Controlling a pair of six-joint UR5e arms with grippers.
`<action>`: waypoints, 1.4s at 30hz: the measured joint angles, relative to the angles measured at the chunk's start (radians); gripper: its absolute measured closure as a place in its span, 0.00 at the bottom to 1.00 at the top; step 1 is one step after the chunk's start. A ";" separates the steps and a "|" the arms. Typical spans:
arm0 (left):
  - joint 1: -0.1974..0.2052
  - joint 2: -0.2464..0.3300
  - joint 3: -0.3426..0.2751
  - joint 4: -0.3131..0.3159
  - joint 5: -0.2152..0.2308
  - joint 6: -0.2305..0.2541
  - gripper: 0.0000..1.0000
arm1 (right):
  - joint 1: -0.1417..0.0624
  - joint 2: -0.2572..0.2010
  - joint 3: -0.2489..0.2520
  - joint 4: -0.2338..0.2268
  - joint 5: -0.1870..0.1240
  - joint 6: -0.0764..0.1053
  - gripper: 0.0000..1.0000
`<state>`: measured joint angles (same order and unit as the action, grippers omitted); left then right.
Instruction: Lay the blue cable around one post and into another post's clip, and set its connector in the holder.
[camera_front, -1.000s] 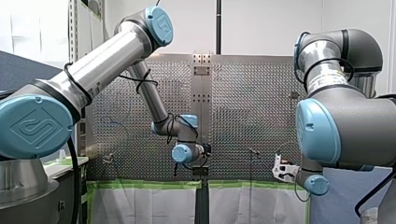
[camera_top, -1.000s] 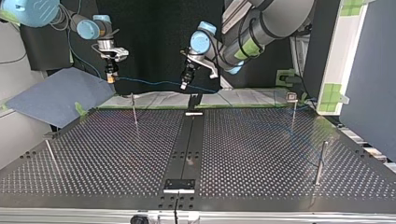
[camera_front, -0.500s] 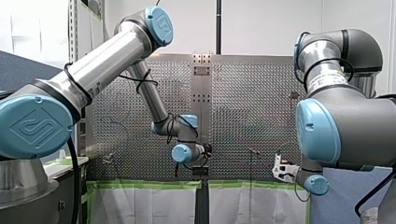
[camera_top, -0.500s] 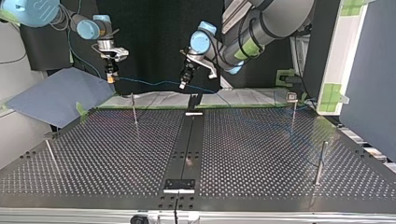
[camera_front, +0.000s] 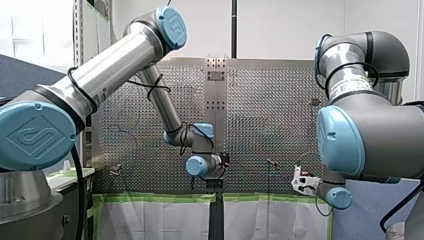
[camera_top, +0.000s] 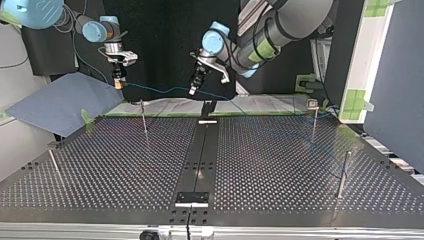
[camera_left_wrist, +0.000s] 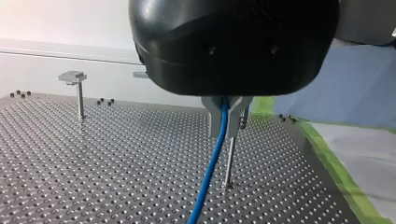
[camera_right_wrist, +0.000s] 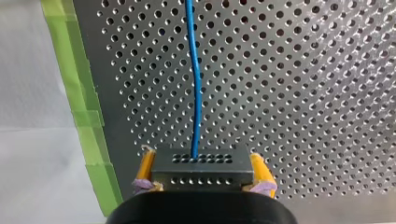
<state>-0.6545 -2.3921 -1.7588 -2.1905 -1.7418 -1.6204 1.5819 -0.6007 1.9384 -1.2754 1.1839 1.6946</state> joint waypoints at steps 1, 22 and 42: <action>-0.001 -0.005 0.000 0.003 0.000 -0.002 1.00 | 0.000 0.000 0.000 0.000 -0.001 0.000 1.00; 0.003 -0.110 0.023 0.157 0.019 -0.101 1.00 | -0.025 0.002 -0.072 0.109 0.033 0.010 1.00; -0.005 -0.199 0.158 0.121 0.047 -0.116 1.00 | -0.072 0.002 -0.130 0.180 0.074 0.010 1.00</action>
<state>-0.6600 -2.5914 -1.6011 -2.0700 -1.6945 -1.7363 1.5104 -0.5992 1.8082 -1.0959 1.2575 1.7046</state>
